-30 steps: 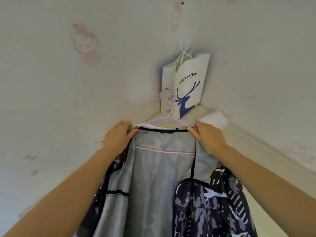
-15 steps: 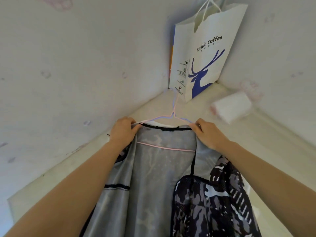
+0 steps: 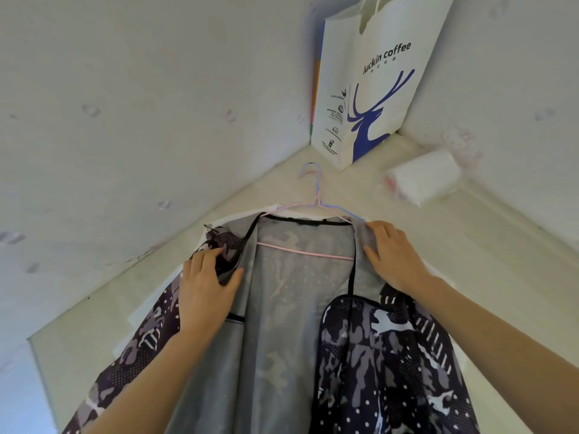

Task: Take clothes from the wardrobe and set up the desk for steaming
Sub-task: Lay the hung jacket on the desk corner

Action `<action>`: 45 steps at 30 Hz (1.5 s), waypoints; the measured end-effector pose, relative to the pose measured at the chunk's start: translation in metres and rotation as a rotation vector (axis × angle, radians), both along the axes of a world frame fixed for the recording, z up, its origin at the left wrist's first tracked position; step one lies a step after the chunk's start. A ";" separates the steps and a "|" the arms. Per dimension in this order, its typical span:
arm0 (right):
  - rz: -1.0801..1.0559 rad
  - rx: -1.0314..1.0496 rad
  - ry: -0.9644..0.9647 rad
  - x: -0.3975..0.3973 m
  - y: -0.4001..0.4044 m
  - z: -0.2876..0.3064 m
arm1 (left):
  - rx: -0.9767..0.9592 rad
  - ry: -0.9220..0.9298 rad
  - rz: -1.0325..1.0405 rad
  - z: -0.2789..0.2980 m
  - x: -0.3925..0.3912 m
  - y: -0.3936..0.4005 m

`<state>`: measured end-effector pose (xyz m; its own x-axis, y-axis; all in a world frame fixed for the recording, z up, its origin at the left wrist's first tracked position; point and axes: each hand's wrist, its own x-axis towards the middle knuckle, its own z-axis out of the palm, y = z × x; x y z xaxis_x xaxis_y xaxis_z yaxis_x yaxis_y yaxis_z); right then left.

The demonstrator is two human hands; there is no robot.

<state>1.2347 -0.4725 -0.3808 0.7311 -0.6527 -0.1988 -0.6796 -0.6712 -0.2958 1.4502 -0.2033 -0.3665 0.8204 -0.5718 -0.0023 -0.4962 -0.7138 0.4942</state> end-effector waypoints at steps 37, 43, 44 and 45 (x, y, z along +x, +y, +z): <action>-0.149 -0.275 -0.197 0.055 -0.050 -0.036 | 0.271 -0.143 -0.280 -0.061 0.013 -0.105; -0.150 -0.265 -0.176 0.069 -0.072 -0.042 | 0.276 -0.132 -0.294 -0.061 0.031 -0.128; -0.149 -0.264 -0.167 0.069 -0.075 -0.042 | 0.269 -0.128 -0.294 -0.061 0.032 -0.130; -0.146 -0.268 -0.162 0.068 -0.076 -0.043 | 0.260 -0.125 -0.293 -0.061 0.032 -0.131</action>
